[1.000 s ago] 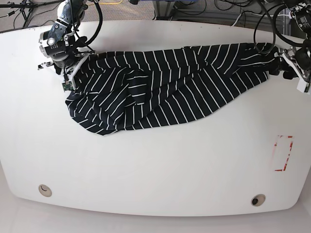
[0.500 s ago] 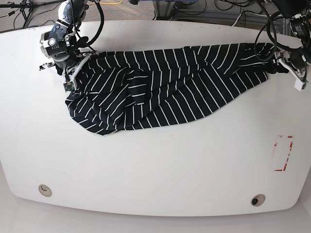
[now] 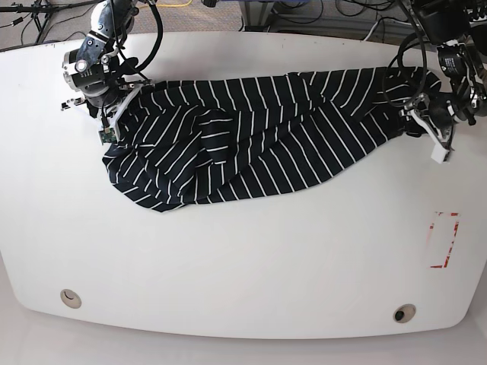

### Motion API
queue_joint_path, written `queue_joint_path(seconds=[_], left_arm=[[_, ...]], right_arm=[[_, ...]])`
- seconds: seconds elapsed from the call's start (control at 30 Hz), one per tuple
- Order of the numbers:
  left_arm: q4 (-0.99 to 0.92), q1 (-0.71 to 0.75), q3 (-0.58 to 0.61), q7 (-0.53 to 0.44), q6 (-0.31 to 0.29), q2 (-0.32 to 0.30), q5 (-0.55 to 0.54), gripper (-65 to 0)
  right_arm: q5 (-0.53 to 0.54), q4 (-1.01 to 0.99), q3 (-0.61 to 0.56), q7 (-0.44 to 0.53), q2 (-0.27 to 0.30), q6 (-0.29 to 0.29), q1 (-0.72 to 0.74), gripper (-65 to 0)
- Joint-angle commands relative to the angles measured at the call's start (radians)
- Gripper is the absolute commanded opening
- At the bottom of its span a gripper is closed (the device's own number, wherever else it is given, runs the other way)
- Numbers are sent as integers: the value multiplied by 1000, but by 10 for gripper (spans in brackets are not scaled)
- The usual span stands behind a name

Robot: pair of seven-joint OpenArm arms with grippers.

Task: Fold the T-shirt properly
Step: 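Release and regrasp the shirt edge with the left gripper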

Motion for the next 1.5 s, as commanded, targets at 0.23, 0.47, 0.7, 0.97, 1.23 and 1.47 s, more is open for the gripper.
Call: queue_joint_path(seconds=[0.23,0.47,0.7,0.97,1.23,1.47], left_arm=[[6,6,100,25,4,6,22,-438],[6,3,97,21,5,13,22,-631],[15,-1,92,19,5,12,21,-642],[183,-1,-11,19,25,13,22,-650],[382,-28,-17,2,182,-3,128,-650],[537,-47,-17,-18,120,-8,186,-650]], right_arm=[[1,17,0,15,8,-7,6,-650],[1,17,0,14,8,-7,6,-650],[1,17,0,14,7,-7,6,-650],[-1,27,0,12,7,-7,6,-650],[-5,35,3,9,16,-7,32,-650],[-10,32,0,9,19,-7,95,-650]])
